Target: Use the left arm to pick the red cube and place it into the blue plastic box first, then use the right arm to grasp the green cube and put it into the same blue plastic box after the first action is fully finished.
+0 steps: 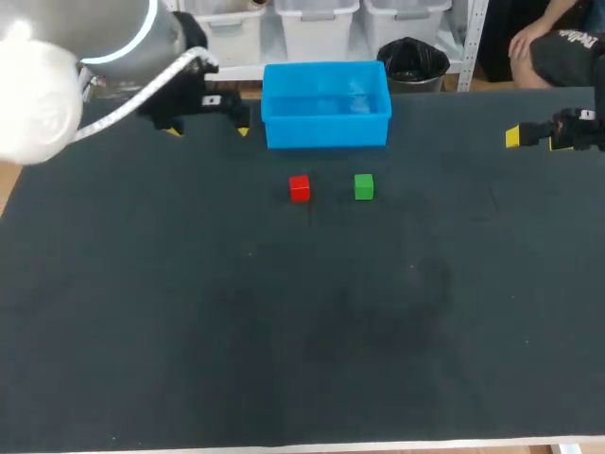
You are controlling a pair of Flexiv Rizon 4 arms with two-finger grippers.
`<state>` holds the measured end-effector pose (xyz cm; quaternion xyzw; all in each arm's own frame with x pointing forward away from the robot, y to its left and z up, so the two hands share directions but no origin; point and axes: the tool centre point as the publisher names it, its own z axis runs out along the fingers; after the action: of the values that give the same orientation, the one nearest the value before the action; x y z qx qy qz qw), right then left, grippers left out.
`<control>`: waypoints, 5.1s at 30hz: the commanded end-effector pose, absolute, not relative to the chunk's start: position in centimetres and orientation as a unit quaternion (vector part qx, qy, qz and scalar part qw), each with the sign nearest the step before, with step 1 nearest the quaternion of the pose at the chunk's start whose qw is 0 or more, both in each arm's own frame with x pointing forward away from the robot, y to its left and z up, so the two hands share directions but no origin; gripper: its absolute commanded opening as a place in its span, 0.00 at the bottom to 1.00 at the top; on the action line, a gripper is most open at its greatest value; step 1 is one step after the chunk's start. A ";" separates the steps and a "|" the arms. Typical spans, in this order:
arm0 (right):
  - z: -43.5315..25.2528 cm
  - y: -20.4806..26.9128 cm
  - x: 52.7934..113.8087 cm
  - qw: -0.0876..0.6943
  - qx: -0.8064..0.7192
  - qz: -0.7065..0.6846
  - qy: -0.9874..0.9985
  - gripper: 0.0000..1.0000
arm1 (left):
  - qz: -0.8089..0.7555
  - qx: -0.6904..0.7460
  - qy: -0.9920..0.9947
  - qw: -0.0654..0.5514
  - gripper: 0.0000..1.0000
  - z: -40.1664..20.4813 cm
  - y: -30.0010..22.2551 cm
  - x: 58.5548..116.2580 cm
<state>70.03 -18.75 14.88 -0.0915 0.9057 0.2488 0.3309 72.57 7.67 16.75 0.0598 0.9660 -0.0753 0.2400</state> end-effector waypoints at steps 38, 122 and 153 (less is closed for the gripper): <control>14.9 -18.7 70.0 0.331 -0.091 0.248 0.906 1.00 | 0.023 -0.021 0.997 0.070 1.00 14.2 0.7 76.8; 14.9 -18.7 70.0 0.331 -0.091 0.248 0.906 1.00 | -0.009 0.014 0.996 0.089 1.00 6.8 -3.1 77.9; 14.9 -18.7 70.0 0.331 -0.091 0.248 0.906 1.00 | 0.013 -0.015 0.997 0.071 1.00 -0.9 -2.6 79.1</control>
<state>70.03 -18.75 14.89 -0.0915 0.9057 0.2488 0.3309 78.59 -2.56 -0.43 -0.0153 0.9970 0.0154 0.0746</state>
